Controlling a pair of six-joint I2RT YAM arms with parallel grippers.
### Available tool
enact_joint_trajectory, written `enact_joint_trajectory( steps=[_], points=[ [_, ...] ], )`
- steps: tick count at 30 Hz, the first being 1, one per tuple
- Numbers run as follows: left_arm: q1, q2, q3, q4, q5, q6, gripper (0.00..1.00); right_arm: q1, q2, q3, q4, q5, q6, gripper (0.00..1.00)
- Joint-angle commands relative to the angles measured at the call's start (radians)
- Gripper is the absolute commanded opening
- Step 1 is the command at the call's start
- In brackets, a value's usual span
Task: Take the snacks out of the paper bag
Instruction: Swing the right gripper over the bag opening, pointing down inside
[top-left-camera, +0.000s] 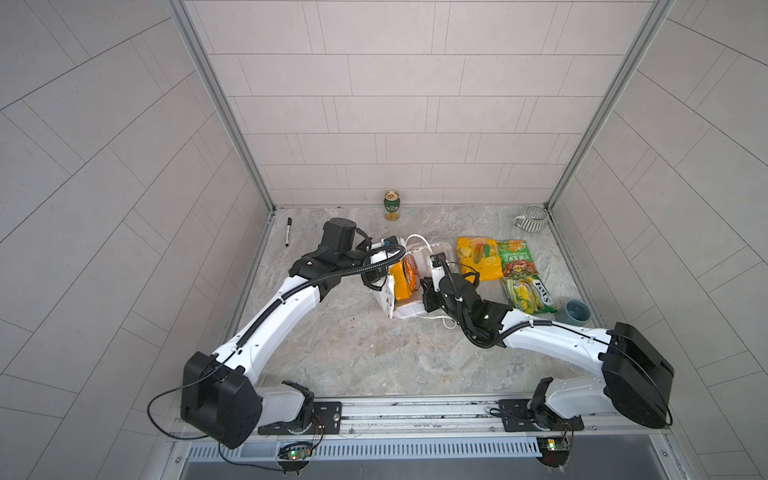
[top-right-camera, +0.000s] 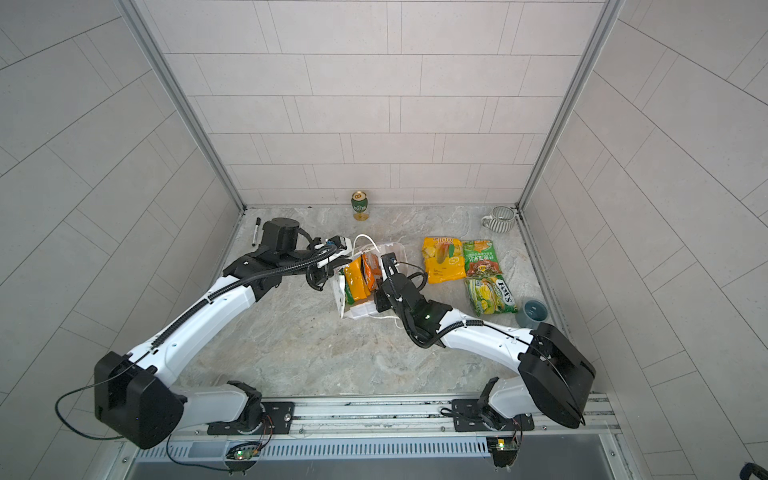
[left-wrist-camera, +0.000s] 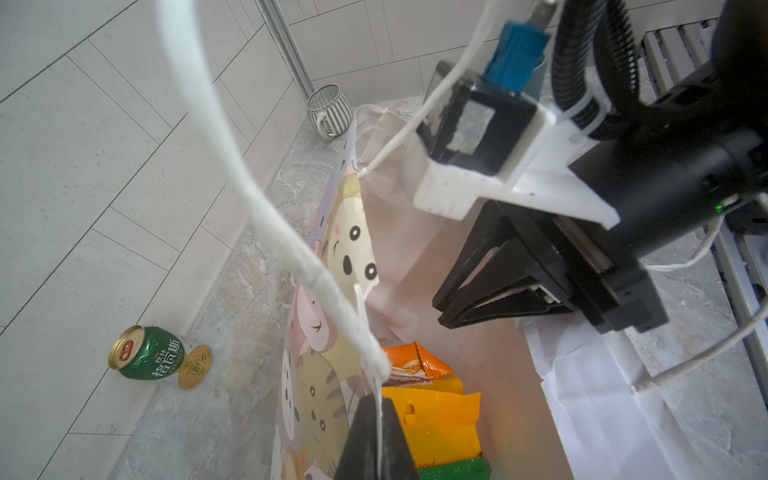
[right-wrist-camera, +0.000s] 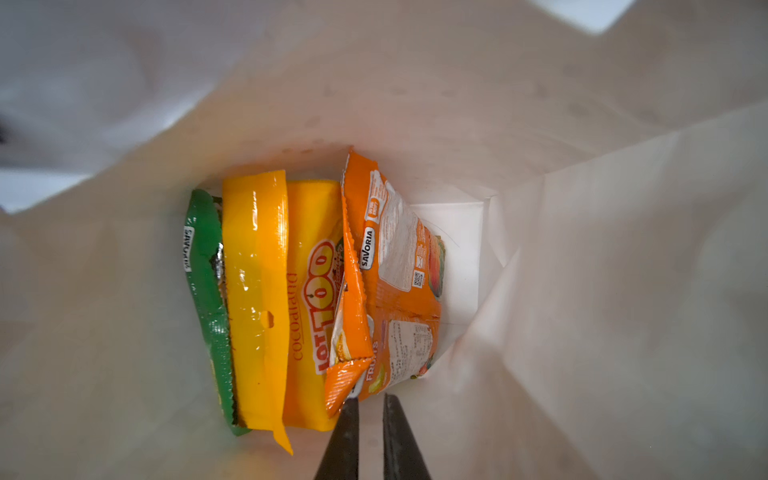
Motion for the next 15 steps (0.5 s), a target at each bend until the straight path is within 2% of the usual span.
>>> enact_joint_trajectory(
  steps=[1, 6, 9, 15],
  points=[
    [-0.007, -0.021, 0.019, 0.002, 0.023, 0.018, 0.00, 0.005, 0.039, 0.028, 0.020, 0.059, 0.003, 0.15],
    [-0.007, -0.031, 0.011, 0.012, 0.024, 0.019, 0.00, 0.002, 0.131, 0.088, 0.008, 0.062, 0.006, 0.24],
    [-0.007, -0.035, 0.005, 0.014, 0.015, 0.022, 0.00, 0.000, 0.165, 0.114, 0.017, 0.065, 0.006, 0.34],
    [-0.007, -0.037, 0.003, 0.016, 0.012, 0.024, 0.00, -0.021, 0.201, 0.138, 0.022, 0.072, 0.036, 0.41]
  ],
)
